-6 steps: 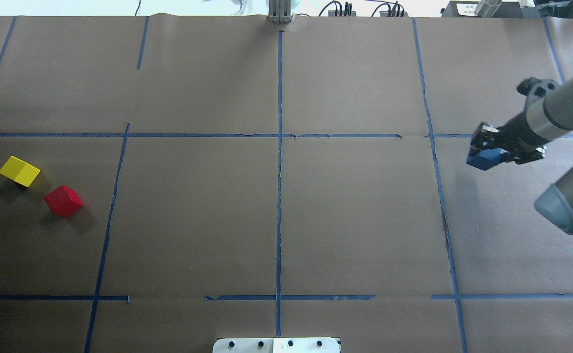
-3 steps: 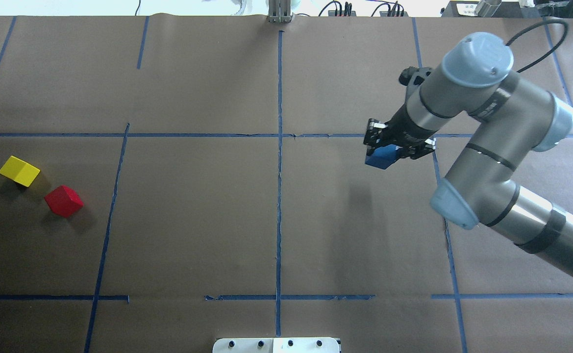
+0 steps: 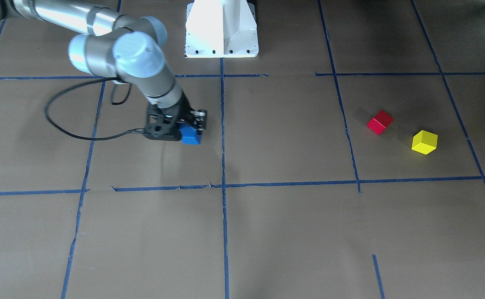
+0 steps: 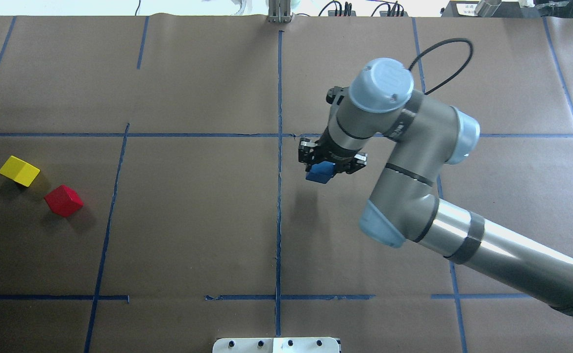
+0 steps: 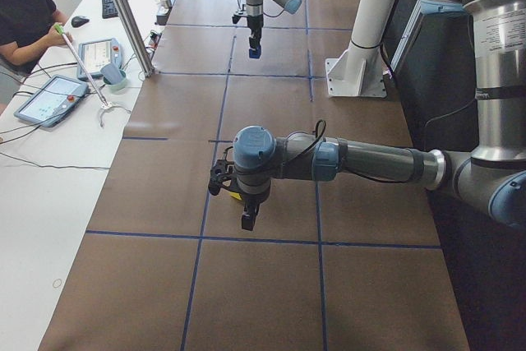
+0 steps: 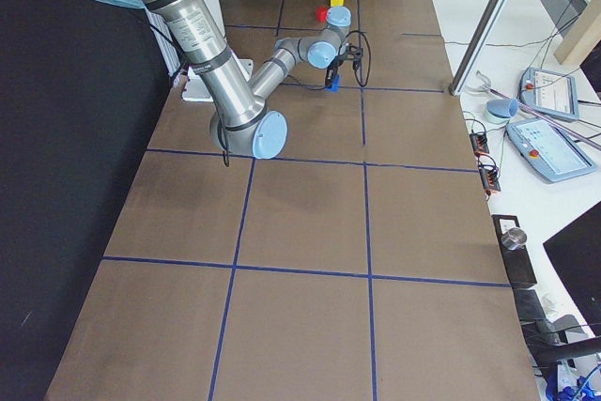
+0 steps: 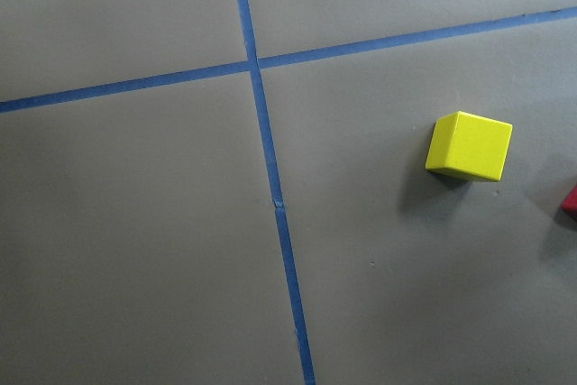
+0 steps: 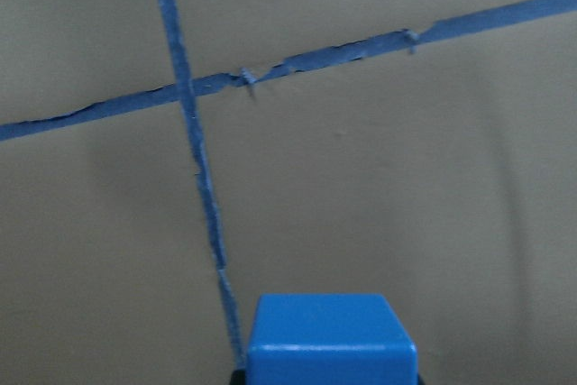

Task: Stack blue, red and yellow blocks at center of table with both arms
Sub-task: 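Carry the blue cube with the right gripper to the table center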

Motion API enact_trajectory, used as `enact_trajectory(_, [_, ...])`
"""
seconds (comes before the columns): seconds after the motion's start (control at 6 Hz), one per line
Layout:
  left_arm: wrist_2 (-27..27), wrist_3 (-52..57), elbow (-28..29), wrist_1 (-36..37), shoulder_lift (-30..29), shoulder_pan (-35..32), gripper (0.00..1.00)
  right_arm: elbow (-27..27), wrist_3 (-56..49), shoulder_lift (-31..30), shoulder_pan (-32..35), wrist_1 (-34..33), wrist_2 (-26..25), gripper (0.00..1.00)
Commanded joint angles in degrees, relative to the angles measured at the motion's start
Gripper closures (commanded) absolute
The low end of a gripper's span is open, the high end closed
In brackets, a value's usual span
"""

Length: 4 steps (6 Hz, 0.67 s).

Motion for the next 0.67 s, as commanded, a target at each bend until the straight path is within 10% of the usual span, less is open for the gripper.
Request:
enact_trajectory(0.0, [0.00,-0.04,-0.02,0.07,0.01,-0.02,0.00,-9.20,0.72,7.64,-2.01,0.06,-2.43,0.96])
enact_trajectory(0.5, [-0.09,-0.13,-0.81,0.07,0.10,-0.02,0.00,-10.29,-2.51,7.41,-3.07,-0.37,-2.96,0.60])
